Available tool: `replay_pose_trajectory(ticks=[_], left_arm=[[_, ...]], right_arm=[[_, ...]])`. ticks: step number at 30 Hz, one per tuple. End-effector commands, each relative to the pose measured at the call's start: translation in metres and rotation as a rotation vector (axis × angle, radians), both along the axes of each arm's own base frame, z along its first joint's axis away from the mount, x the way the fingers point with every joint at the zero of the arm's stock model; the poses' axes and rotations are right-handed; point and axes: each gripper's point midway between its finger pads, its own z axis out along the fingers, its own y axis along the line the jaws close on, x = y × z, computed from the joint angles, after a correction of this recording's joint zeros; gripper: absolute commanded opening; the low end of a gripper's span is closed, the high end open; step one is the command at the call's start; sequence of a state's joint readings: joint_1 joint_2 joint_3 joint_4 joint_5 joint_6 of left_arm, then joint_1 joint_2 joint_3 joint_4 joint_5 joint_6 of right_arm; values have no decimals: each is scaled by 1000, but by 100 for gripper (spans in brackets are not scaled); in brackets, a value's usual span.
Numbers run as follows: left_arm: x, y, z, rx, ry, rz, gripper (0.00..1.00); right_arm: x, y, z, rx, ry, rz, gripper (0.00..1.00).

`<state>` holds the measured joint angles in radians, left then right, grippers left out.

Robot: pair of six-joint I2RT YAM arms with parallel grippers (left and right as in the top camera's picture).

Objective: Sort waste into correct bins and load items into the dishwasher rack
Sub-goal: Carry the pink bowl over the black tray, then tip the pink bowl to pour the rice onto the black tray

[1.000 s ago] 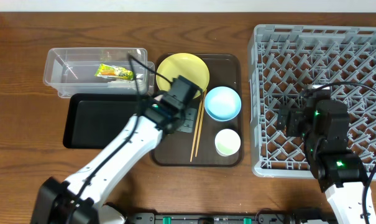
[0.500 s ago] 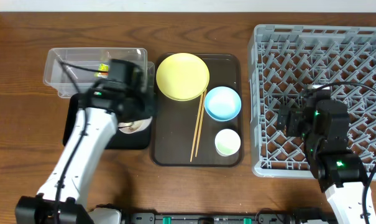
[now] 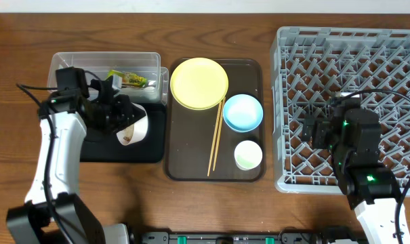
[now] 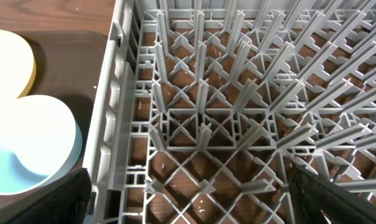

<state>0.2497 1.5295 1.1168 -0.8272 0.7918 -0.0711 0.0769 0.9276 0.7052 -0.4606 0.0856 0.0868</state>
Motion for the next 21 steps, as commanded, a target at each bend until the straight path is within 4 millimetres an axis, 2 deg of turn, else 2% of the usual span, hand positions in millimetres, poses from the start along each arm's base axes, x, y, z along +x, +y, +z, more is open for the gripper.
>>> replay_pose_trajectory(ticks=[1, 9, 21], left_arm=[[2, -5, 7, -110, -37, -32, 6], [5, 2, 0, -168, -14, -10, 6], [8, -3, -6, -244, -2, -26, 6]], right_arm=[[2, 3, 7, 0, -15, 10, 99], [2, 3, 7, 0, -14, 10, 99], [2, 3, 7, 0, -14, 10, 99]])
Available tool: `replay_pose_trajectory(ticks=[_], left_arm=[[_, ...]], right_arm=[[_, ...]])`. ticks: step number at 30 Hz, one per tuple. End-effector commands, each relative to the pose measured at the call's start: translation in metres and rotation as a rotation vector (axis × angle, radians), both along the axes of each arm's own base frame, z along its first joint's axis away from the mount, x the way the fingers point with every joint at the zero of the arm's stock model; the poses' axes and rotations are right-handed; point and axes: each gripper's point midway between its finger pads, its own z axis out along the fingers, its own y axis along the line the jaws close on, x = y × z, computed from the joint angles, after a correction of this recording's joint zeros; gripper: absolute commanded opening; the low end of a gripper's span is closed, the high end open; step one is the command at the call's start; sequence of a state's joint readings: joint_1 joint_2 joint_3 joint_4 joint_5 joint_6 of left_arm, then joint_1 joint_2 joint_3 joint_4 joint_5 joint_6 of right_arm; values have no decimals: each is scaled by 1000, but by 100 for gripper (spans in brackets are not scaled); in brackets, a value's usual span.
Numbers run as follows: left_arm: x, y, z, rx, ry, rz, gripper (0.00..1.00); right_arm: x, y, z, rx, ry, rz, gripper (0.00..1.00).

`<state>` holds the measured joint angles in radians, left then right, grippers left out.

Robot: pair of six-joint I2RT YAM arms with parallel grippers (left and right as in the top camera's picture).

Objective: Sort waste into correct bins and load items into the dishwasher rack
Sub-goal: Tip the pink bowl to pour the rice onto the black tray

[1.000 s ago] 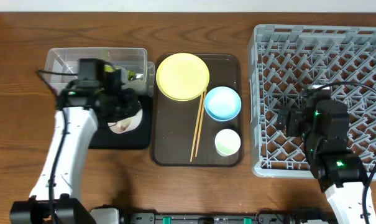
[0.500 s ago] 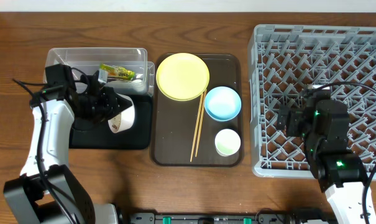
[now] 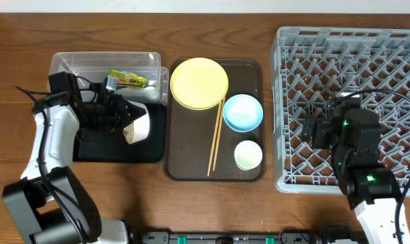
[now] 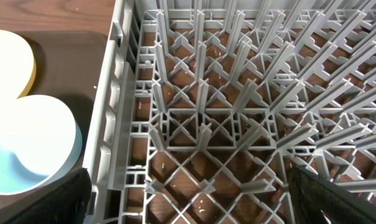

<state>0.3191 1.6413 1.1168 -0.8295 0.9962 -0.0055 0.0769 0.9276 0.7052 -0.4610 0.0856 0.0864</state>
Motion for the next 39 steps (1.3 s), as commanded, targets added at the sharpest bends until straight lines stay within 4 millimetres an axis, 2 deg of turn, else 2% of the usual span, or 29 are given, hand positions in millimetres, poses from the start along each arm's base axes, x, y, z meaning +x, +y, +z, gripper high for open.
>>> replay_pose_trajectory(ticks=[1, 6, 13, 19, 24, 25, 39], left_arm=[[1, -3, 0, -43, -14, -17, 6], [3, -7, 7, -114, -28, -18, 6], [6, -9, 32, -318, -60, 4, 6], [9, 4, 28, -420, -18, 63, 6], [15, 12, 45, -606, -42, 102, 6], [15, 14, 44, -623, -4, 122, 6], [16, 41, 44, -712, 166, 271, 6]], right_arm=[[2, 3, 7, 0, -15, 10, 99], [2, 3, 7, 0, -15, 10, 99], [2, 3, 7, 0, -15, 10, 99], [2, 3, 7, 0, -15, 10, 99], [2, 3, 7, 0, -14, 10, 99], [2, 3, 7, 0, -14, 10, 99], [2, 3, 7, 0, -15, 10, 99]])
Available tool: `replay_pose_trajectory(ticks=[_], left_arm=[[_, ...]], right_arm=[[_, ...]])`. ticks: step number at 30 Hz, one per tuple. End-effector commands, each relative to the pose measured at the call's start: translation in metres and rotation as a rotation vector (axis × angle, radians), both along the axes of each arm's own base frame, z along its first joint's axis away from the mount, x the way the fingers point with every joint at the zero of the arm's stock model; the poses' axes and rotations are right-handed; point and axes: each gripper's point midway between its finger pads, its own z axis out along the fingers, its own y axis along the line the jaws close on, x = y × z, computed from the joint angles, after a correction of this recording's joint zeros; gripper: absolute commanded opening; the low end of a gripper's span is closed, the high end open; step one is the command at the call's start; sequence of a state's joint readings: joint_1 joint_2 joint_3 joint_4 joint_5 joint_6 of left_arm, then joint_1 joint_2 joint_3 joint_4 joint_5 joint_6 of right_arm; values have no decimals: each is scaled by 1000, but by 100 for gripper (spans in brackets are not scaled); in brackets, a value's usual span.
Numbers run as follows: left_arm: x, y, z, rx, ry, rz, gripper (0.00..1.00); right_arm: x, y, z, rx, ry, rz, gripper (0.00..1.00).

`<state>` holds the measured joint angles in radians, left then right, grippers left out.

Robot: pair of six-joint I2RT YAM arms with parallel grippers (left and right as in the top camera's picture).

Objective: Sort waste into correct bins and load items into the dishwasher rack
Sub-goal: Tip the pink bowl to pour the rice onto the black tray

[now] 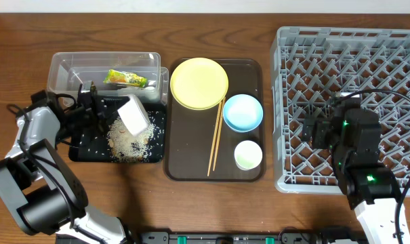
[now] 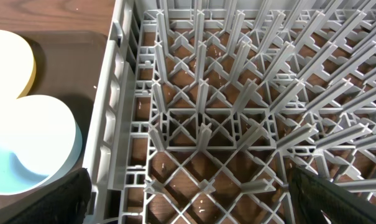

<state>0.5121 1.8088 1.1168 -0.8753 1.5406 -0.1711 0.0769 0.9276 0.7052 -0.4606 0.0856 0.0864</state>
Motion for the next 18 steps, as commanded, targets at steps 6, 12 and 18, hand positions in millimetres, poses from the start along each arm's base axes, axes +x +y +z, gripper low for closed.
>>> replay_pose_trajectory(ticks=[6, 12, 18], left_arm=[[0, 15, 4, -81, 75, 54, 6], [0, 24, 4, -130, 154, 84, 6], [-1, 31, 4, -169, 214, 110, 6]], right_arm=[[2, 3, 7, 0, -14, 10, 99], [2, 3, 7, 0, -14, 10, 99], [2, 3, 7, 1, -14, 10, 99]])
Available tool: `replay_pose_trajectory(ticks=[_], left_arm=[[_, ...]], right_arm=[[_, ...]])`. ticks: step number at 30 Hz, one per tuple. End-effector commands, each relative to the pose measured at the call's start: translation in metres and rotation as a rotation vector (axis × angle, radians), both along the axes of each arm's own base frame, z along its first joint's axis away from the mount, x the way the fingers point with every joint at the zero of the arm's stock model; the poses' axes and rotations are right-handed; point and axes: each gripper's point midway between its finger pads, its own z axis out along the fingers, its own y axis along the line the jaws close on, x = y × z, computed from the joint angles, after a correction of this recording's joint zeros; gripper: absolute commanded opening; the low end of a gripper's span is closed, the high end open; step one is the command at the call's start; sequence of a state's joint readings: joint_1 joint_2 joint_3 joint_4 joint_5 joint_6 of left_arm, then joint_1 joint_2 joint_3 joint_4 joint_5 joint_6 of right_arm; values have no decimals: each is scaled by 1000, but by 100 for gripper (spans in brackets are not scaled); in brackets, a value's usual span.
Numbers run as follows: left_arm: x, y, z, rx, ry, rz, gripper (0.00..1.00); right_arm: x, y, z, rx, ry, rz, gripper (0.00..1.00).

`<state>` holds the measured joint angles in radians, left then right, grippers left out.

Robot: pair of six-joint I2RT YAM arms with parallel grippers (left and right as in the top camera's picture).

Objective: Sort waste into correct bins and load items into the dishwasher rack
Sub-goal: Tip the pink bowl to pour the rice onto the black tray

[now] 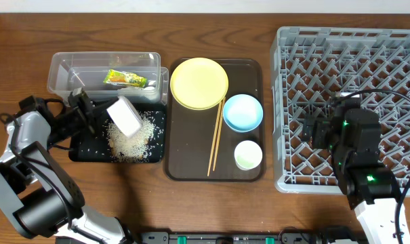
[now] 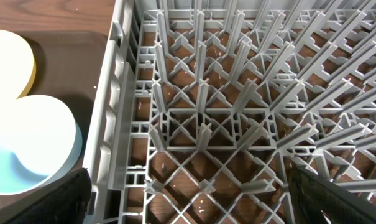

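Note:
My left gripper [image 1: 103, 115] is shut on a white paper cup [image 1: 124, 116], tipped over above the black bin [image 1: 83, 150]. A heap of white rice [image 1: 131, 135] lies in that bin under the cup. On the dark tray [image 1: 191, 166] sit a yellow plate [image 1: 199, 83], a blue bowl [image 1: 242, 112], a small pale cup [image 1: 248, 154] and chopsticks [image 1: 216, 135]. My right gripper [image 2: 188, 202] hangs open over the left part of the grey dishwasher rack [image 2: 237, 112], nothing between its fingers [image 2: 66, 199].
A clear bin [image 1: 69, 68] behind the black one holds a green wrapper [image 1: 127, 79]. The rack [image 1: 350, 102] fills the right side of the table. The blue bowl [image 2: 32, 149] and plate [image 2: 13, 59] show left of the rack wall in the right wrist view.
The left gripper and the tipped cup have shifted a little to the left over the black bin. The rice heap lies as before. The right arm has not moved.
The left gripper first held the cup on its side over a black bin with no rice in it, and did so again a moment later. Then the cup was turned over and rice lay in the bin. Now the cup sits slightly further left.

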<state>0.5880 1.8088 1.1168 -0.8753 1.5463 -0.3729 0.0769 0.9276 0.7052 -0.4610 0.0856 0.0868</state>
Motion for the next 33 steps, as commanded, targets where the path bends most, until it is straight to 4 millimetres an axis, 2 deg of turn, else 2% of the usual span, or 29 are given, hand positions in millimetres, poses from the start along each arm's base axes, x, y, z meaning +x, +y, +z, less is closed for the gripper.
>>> replay_pose_trajectory(ticks=[1, 22, 24, 28, 33], left_arm=[[0, 6, 3, -67, 51, 23, 6], [0, 6, 3, -147, 171, 34, 6], [4, 9, 3, -92, 90, 31, 6], [16, 17, 4, 93, -185, 18, 6], [16, 17, 4, 100, -195, 17, 6]], right_arm=[[2, 3, 7, 0, -14, 10, 99], [2, 3, 7, 0, -14, 10, 99], [2, 3, 7, 0, -14, 10, 99], [2, 3, 7, 0, -14, 10, 99], [2, 3, 7, 0, -14, 10, 99]])
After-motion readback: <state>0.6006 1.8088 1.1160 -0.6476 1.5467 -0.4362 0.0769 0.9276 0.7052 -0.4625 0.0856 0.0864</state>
